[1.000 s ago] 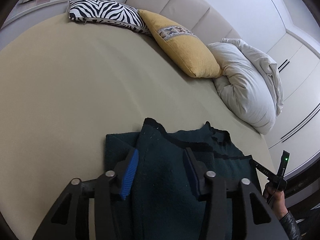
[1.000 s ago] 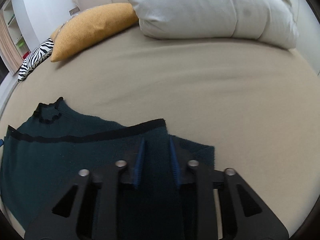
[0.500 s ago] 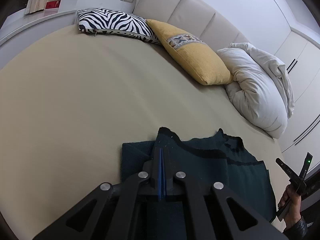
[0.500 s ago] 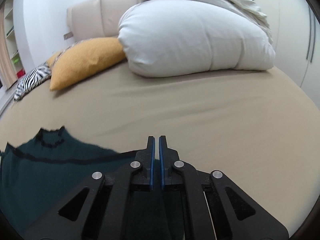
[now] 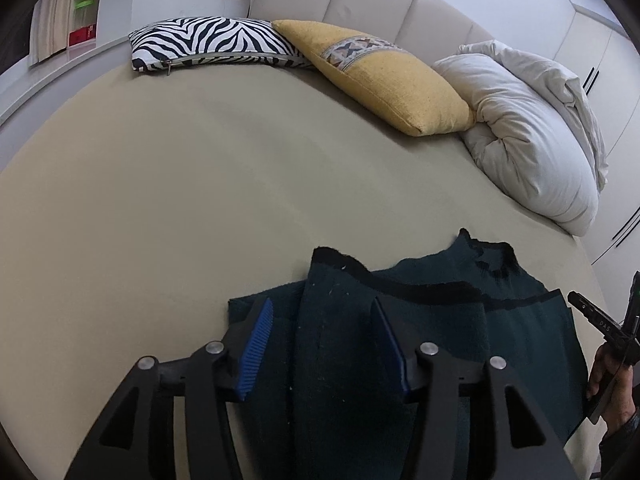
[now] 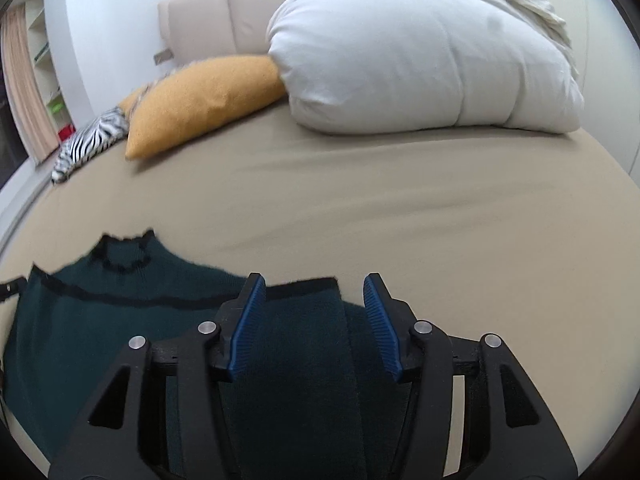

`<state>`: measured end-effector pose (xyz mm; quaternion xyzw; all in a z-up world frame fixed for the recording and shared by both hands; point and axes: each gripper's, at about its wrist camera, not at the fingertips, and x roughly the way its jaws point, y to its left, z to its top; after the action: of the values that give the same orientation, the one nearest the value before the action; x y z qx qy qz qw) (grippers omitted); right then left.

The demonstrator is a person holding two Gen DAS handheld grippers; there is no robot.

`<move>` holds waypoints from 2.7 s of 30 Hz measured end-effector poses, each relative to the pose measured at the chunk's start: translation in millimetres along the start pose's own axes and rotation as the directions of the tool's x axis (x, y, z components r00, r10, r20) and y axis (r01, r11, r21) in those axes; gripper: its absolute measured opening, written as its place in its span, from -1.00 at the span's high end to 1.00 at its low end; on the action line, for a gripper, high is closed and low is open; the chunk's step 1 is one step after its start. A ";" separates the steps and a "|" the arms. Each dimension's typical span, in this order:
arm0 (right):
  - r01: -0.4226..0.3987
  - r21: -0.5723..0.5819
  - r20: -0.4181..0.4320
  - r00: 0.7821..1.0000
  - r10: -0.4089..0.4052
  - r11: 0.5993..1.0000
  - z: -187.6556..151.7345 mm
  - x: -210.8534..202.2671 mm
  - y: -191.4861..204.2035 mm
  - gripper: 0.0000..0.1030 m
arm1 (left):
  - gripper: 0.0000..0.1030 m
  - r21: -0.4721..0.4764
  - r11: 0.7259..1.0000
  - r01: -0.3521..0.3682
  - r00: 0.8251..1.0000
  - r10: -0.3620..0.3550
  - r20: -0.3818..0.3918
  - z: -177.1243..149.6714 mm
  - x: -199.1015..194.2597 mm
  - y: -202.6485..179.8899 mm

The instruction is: Fold small clothes

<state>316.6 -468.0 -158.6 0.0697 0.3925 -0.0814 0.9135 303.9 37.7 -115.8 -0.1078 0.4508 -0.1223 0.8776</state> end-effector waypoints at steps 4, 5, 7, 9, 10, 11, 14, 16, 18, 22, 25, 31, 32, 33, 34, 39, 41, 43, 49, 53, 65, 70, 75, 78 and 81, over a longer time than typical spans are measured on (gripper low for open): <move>0.023 -0.044 -0.104 0.994 -0.027 0.999 -5.4 25.6 8.0 0.52 | 0.76 0.028 0.999 -0.016 1.000 0.017 -0.008 -1.2 4.8 -0.5; 0.034 -0.047 -0.118 0.992 -0.039 0.998 -6.7 28.8 7.9 0.65 | 0.84 0.037 0.999 -0.019 1.000 0.020 -0.008 -1.4 5.0 -1.5; 0.054 -0.046 -0.105 0.993 -0.059 0.997 -8.2 28.6 7.2 0.91 | 0.86 0.064 0.997 -0.033 0.999 0.032 0.012 -2.4 1.8 -5.6; 0.065 -0.039 -0.087 0.994 -0.069 0.997 -8.2 25.1 5.4 0.92 | 0.87 0.073 0.996 -0.042 0.998 0.039 0.044 -3.6 -4.8 -8.1; 0.070 -0.041 -0.076 0.994 -0.073 0.997 -8.1 22.6 4.9 0.94 | 0.87 0.069 0.997 -0.043 0.998 0.039 0.056 -3.1 -8.1 -7.8; 0.078 -0.047 -0.061 0.995 -0.081 0.996 -7.9 19.3 4.7 0.94 | 0.87 0.060 0.997 -0.041 0.997 0.037 0.074 -2.3 -13.6 -7.2; 0.099 -0.044 -0.004 0.995 -0.099 0.994 -6.8 4.2 3.3 0.95 | 0.87 0.037 0.999 -0.032 0.991 0.027 0.131 1.0 -31.0 -5.7; 0.109 -0.029 0.035 0.993 -0.108 0.994 -3.4 -5.0 1.7 0.96 | 0.87 0.033 0.999 -0.033 0.987 0.027 0.160 4.1 -38.8 -6.0; 0.124 -0.020 0.061 0.991 -0.122 0.992 -1.4 -11.9 1.3 0.96 | 0.87 0.021 0.999 -0.036 0.985 0.032 0.172 8.3 -40.4 -4.5; 0.152 0.001 0.080 0.985 -0.151 0.988 3.0 -16.7 -2.4 0.96 | 0.87 -0.025 0.999 -0.038 0.983 0.042 0.177 11.0 -33.2 0.8; 0.182 0.021 0.077 0.980 -0.183 0.983 5.4 -11.7 -7.6 0.97 | 0.87 -0.055 0.998 -0.043 0.986 0.051 0.161 9.6 -20.0 4.2; 0.235 0.044 -0.017 0.972 -0.234 0.971 1.1 33.9 -23.9 1.00 | 0.87 -0.147 0.988 -0.049 0.994 0.062 0.086 -2.6 14.8 28.8; 0.257 0.060 -0.033 0.966 -0.255 0.965 0.2 38.8 -29.2 1.00 | 0.87 -0.136 0.989 -0.058 0.994 0.070 0.089 -2.5 13.8 26.6; 0.260 0.084 -0.048 0.965 -0.257 0.962 0.1 42.2 -35.1 1.00 | 0.87 -0.120 0.990 -0.071 0.992 0.082 0.091 -2.5 13.7 23.8; 0.257 0.112 -0.064 0.966 -0.252 0.960 -0.2 45.4 -42.0 1.00 | 0.86 -0.115 0.990 -0.076 0.992 0.087 0.091 -2.7 14.3 22.8; 0.250 0.121 -0.060 0.968 -0.244 0.961 2.0 39.0 -42.3 1.00 | 0.77 -0.117 0.990 -0.074 0.993 0.084 0.084 -3.2 9.9 24.4; 0.248 0.167 -0.012 0.968 -0.249 0.954 1.6 23.0 -45.1 0.96 | 0.70 -0.107 0.990 -0.092 0.990 0.102 0.097 -4.7 -0.9 23.3; 0.258 0.198 0.027 0.963 -0.268 0.946 1.1 3.7 -45.4 0.95 | 0.70 -0.093 0.990 -0.107 0.985 0.119 0.125 -6.8 -17.0 20.4; 0.028 0.129 0.062 0.997 -0.036 0.991 -9.4 -41.6 5.5 0.87 | 0.51 -0.018 0.998 -0.065 0.978 0.067 0.197 -23.9 -62.4 -13.3; -0.225 0.070 -0.027 0.973 0.227 0.972 -39.9 -37.9 64.5 0.75 | 0.40 0.030 0.996 -0.088 0.988 0.083 0.134 -48.9 -47.5 -22.3; -0.191 0.346 -0.027 0.977 0.214 0.919 -100.0 -51.7 -0.3 0.44 | 0.42 -0.031 0.995 -0.091 0.991 0.093 0.091 -86.3 -83.0 13.4; -0.394 0.283 0.008 0.913 0.408 0.875 -101.7 -85.2 57.2 0.44 | 0.31 0.130 0.990 -0.050 0.994 0.036 0.104 -110.0 -101.8 -43.6; -0.585 0.219 -0.131 0.776 0.617 0.781 -124.9 -67.3 142.7 0.11 | 0.20 0.193 0.979 -0.070 0.992 0.088 -0.086 -135.0 -52.1 -53.2; -0.544 0.241 -0.216 0.777 0.591 0.803 -144.0 -39.7 146.9 0.19 | 0.20 0.209 0.976 -0.069 0.995 0.083 -0.062 -140.6 -54.0 -49.4; -0.565 0.372 -0.129 0.755 0.643 0.737 -151.9 -36.6 106.8 0.22 | 0.20 0.211 0.975 -0.069 0.994 0.085 -0.071 -138.2 -52.3 -48.5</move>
<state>206.3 -331.1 -228.8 0.3463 0.4415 0.1708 0.8099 155.7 -2.8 -140.1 0.0072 0.4741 -0.1390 0.8694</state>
